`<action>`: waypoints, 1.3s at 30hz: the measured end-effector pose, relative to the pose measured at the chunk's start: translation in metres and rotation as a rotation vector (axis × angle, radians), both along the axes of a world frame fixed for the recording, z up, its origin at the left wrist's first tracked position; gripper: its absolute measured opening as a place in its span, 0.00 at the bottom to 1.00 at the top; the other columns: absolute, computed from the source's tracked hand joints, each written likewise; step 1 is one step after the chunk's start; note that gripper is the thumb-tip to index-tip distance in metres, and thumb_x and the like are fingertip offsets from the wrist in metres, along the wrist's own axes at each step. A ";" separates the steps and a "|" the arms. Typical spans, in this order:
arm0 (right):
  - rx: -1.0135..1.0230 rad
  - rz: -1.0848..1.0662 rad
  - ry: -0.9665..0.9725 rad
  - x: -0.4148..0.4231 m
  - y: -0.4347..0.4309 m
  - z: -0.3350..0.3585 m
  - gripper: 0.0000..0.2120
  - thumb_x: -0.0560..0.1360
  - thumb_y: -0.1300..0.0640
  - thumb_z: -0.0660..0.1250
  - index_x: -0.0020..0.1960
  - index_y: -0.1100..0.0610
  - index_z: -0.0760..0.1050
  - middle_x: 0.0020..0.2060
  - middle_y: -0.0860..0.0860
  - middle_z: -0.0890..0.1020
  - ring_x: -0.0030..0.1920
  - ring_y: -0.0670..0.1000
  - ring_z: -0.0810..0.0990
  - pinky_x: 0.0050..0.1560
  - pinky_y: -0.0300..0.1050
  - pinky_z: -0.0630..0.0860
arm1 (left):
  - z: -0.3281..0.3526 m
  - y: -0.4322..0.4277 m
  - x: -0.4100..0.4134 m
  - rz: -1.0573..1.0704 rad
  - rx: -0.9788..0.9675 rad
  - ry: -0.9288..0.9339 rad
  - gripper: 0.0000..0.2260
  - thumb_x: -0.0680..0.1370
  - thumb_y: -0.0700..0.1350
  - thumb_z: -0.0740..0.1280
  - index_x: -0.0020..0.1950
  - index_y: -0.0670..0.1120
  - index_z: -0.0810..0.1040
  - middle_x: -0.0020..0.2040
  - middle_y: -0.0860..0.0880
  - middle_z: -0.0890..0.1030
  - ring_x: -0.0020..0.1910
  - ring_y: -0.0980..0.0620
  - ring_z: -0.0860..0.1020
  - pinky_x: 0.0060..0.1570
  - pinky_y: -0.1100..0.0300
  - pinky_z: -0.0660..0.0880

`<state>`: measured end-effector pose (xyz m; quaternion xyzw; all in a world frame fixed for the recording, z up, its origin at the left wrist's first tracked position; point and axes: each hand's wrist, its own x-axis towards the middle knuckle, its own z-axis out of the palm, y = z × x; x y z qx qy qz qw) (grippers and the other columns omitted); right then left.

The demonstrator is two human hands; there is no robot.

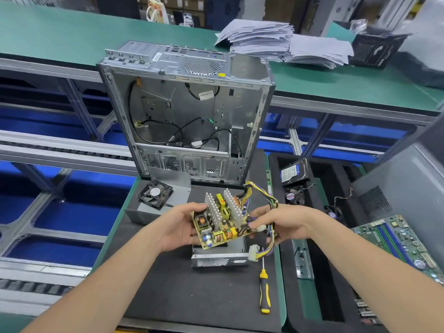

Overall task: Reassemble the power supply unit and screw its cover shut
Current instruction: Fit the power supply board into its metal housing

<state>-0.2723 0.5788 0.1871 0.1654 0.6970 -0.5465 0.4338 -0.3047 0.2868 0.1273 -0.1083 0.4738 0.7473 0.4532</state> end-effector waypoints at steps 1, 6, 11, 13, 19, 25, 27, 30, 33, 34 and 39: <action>-0.012 -0.001 -0.017 0.000 0.000 0.000 0.18 0.77 0.59 0.76 0.63 0.56 0.75 0.54 0.58 0.86 0.48 0.54 0.78 0.47 0.49 0.74 | 0.001 0.000 0.000 -0.003 -0.009 0.007 0.29 0.71 0.48 0.78 0.70 0.41 0.78 0.66 0.38 0.81 0.57 0.39 0.83 0.53 0.43 0.82; -0.092 -0.056 -0.022 -0.002 -0.004 -0.002 0.14 0.78 0.60 0.74 0.61 0.58 0.75 0.56 0.63 0.84 0.53 0.58 0.75 0.44 0.45 0.76 | 0.005 0.001 -0.002 -0.028 -0.123 0.077 0.17 0.76 0.46 0.73 0.62 0.42 0.82 0.59 0.39 0.84 0.53 0.42 0.84 0.61 0.44 0.79; -0.163 -0.200 0.019 0.006 -0.003 -0.012 0.08 0.78 0.63 0.71 0.57 0.64 0.81 0.54 0.69 0.84 0.48 0.57 0.78 0.35 0.42 0.75 | 0.010 -0.005 -0.003 -0.065 -0.196 0.124 0.13 0.78 0.46 0.73 0.60 0.43 0.82 0.60 0.37 0.84 0.54 0.42 0.84 0.62 0.45 0.79; -0.181 -0.246 0.052 0.010 -0.003 -0.015 0.04 0.77 0.66 0.72 0.52 0.62 0.82 0.51 0.69 0.85 0.49 0.58 0.79 0.33 0.42 0.73 | 0.010 -0.004 -0.003 -0.063 -0.234 0.140 0.11 0.79 0.45 0.71 0.59 0.43 0.83 0.57 0.38 0.85 0.53 0.42 0.83 0.64 0.44 0.78; -0.142 -0.211 0.191 0.010 -0.002 -0.009 0.04 0.77 0.68 0.72 0.49 0.63 0.79 0.51 0.71 0.84 0.46 0.61 0.83 0.33 0.44 0.76 | 0.022 0.001 0.000 -0.098 -0.413 0.308 0.25 0.68 0.49 0.71 0.62 0.42 0.74 0.42 0.44 0.84 0.36 0.52 0.83 0.45 0.53 0.82; -0.125 -0.161 0.196 0.010 -0.002 -0.006 0.03 0.78 0.67 0.72 0.47 0.62 0.79 0.50 0.71 0.85 0.44 0.61 0.79 0.36 0.45 0.76 | 0.029 0.004 0.002 -0.319 -0.570 0.591 0.44 0.61 0.58 0.84 0.70 0.63 0.62 0.61 0.56 0.72 0.59 0.54 0.77 0.46 0.64 0.76; -0.127 -0.147 0.194 0.010 -0.001 -0.005 0.04 0.78 0.67 0.71 0.45 0.61 0.79 0.49 0.69 0.85 0.40 0.57 0.83 0.36 0.45 0.76 | 0.025 0.004 0.004 -0.311 -0.628 0.702 0.41 0.59 0.59 0.86 0.66 0.62 0.68 0.62 0.55 0.77 0.59 0.51 0.80 0.49 0.59 0.80; -0.106 -0.104 0.173 0.011 0.000 -0.002 0.05 0.78 0.67 0.71 0.47 0.61 0.76 0.47 0.69 0.85 0.30 0.50 0.81 0.38 0.46 0.75 | 0.021 0.001 0.007 -0.296 -0.700 0.797 0.37 0.57 0.63 0.85 0.60 0.62 0.73 0.58 0.57 0.79 0.54 0.45 0.82 0.49 0.55 0.82; -0.101 -0.077 0.170 0.012 0.000 -0.001 0.07 0.79 0.67 0.71 0.47 0.60 0.74 0.47 0.67 0.85 0.30 0.50 0.80 0.40 0.48 0.74 | 0.020 0.000 0.006 -0.322 -0.828 0.945 0.36 0.57 0.70 0.82 0.60 0.63 0.73 0.56 0.60 0.80 0.55 0.60 0.78 0.49 0.62 0.74; -0.105 -0.068 0.172 0.012 0.001 -0.001 0.06 0.79 0.67 0.71 0.48 0.61 0.74 0.47 0.67 0.85 0.30 0.50 0.80 0.41 0.48 0.74 | 0.019 0.001 0.007 -0.309 -0.839 0.968 0.36 0.57 0.70 0.81 0.60 0.62 0.74 0.55 0.61 0.80 0.54 0.63 0.78 0.48 0.63 0.73; -0.095 0.018 0.128 0.011 0.004 -0.002 0.10 0.79 0.64 0.71 0.57 0.60 0.72 0.51 0.66 0.85 0.33 0.52 0.77 0.40 0.46 0.77 | 0.020 0.005 0.012 -0.254 -0.948 1.070 0.40 0.58 0.73 0.77 0.65 0.59 0.74 0.53 0.62 0.79 0.55 0.59 0.76 0.53 0.58 0.74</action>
